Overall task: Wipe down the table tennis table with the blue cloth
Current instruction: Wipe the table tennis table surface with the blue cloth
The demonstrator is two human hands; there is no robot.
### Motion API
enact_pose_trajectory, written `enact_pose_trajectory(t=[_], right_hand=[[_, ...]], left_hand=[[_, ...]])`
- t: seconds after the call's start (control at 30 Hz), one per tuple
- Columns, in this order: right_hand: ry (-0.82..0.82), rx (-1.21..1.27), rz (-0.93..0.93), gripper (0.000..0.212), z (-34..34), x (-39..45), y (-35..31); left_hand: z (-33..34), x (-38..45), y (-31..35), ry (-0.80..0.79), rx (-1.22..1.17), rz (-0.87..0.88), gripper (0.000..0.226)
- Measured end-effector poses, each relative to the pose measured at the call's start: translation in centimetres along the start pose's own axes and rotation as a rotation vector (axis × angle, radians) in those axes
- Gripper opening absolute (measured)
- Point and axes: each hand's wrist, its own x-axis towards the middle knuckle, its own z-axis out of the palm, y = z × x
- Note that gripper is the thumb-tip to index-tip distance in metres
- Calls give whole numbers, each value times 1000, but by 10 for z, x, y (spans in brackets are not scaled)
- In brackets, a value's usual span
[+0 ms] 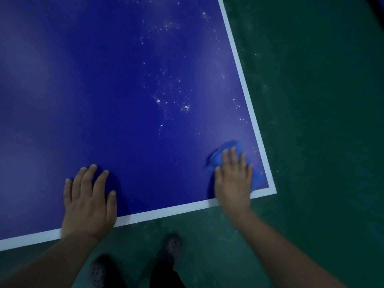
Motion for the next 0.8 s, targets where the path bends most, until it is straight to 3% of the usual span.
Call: enact_pose_trajectory(t=[0.07, 0.13, 0.2, 0.3, 0.37, 0.53, 0.7, 0.8], right_hand=[[-75, -14, -300, 55, 3, -33, -12], [-92, 4, -432, 53, 0, -10, 1], [-50, -23, -281, 57, -3, 34, 19], [-80, 36, 108, 56, -11, 77, 39], [-38, 66, 178, 56, -8, 55, 30], [-64, 41, -6, 57, 2, -50, 14], [-35, 47, -37, 59, 0, -3, 12], [17, 90, -208, 51, -1, 4, 22]], left_hand=[[0, 1, 0, -1, -3, -6, 63], [0, 2, 0, 3, -10, -7, 63], [0, 3, 1, -2, -8, -4, 63], [1, 1, 0, -14, -3, -5, 63], [1, 1, -1, -17, 7, -3, 63], [0, 3, -1, -9, 4, 3, 63], [0, 3, -1, -7, 6, 2, 62], [0, 2, 0, -5, 7, 2, 62]])
